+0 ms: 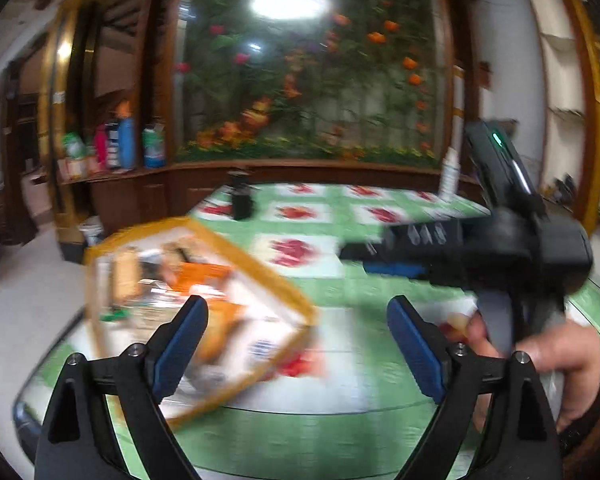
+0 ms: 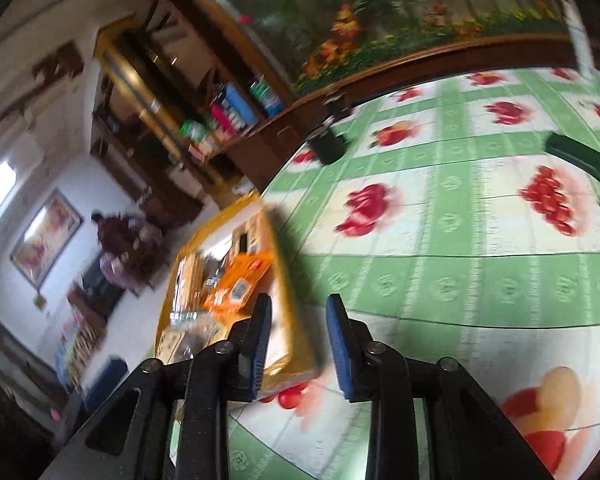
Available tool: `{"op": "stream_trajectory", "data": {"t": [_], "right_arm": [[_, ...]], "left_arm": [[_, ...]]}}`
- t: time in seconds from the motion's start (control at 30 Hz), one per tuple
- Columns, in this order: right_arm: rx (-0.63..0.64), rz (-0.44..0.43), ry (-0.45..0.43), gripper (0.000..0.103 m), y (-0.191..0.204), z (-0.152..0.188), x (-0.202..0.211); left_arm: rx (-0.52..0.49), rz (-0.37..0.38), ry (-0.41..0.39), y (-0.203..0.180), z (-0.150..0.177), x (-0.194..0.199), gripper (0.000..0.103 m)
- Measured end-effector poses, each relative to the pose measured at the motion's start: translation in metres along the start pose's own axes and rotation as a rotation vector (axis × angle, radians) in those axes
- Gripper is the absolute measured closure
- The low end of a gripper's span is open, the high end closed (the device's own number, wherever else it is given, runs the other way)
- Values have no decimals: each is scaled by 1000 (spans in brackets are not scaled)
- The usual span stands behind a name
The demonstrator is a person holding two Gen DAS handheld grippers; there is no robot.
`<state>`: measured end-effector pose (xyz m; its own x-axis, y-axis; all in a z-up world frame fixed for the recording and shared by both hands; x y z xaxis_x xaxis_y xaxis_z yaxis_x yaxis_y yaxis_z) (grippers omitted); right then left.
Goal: Organize snacks
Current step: 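Grasp the dark green packet with the right gripper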
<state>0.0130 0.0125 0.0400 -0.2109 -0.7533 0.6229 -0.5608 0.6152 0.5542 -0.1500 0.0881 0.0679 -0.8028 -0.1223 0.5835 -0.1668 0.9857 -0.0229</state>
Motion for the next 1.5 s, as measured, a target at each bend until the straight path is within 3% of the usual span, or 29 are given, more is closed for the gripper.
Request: {"op": "stream_trajectory", "data": {"t": [0.07, 0.17, 0.33, 0.43, 0.53, 0.67, 0.83, 0.9, 1.0, 1.03, 1.1, 1.13, 1.2, 1.27, 1.5], "right_arm": [[-61, 27, -37, 54, -20, -3, 15], [-98, 111, -68, 54, -46, -12, 37], [-170, 393, -105, 50, -110, -47, 80], [-239, 509, -107, 47, -159, -68, 94], [-305, 632, -64, 47, -212, -89, 92], [-316, 727, -63, 47, -241, -100, 92], [-280, 781, 21, 47, -246, -97, 72], [-262, 748, 51, 47, -239, -92, 67], [-212, 558, 128, 47, -213, -81, 55], [-173, 447, 173, 47, -199, -77, 49], [-142, 285, 181, 47, -180, -76, 47], [-132, 284, 147, 47, -173, -82, 52], [-80, 441, 63, 47, -166, -100, 63], [-29, 600, 29, 36, -170, -119, 62], [-37, 635, 146, 31, -214, -154, 17]], "left_arm": [[-38, 46, 43, -16, 3, -11, 12], [-122, 70, 107, -40, 7, -30, 12], [-186, 106, 139, -53, 11, -39, 12], [-206, 158, 193, -57, 14, -45, 12], [-205, 186, 174, -56, 16, -40, 12], [-210, 196, 167, -58, 17, -38, 12], [-216, 206, 168, -60, 17, -37, 12], [-212, 206, 165, -59, 16, -38, 12], [-211, 211, 165, -59, 15, -37, 12], [-210, 211, 165, -59, 15, -37, 12], [-207, 215, 166, -58, 15, -37, 12], [-206, 217, 166, -57, 15, -37, 12], [-205, 217, 166, -58, 15, -37, 12], [-207, 219, 161, -57, 15, -36, 12], [-200, 225, 168, -56, 14, -38, 12]]}}
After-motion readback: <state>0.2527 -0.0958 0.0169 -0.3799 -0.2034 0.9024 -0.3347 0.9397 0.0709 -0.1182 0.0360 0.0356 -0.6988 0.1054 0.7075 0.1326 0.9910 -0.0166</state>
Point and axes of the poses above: each gripper's, at about its wrist camera, not at the fingertips, and x roughly against the way its jaws point, y to its left, z to its underside, the point moved 2 cm from there along -x, roughly the way its jaws point, and after that the axes turned 11 degrees about y, right-handed, at the moved point
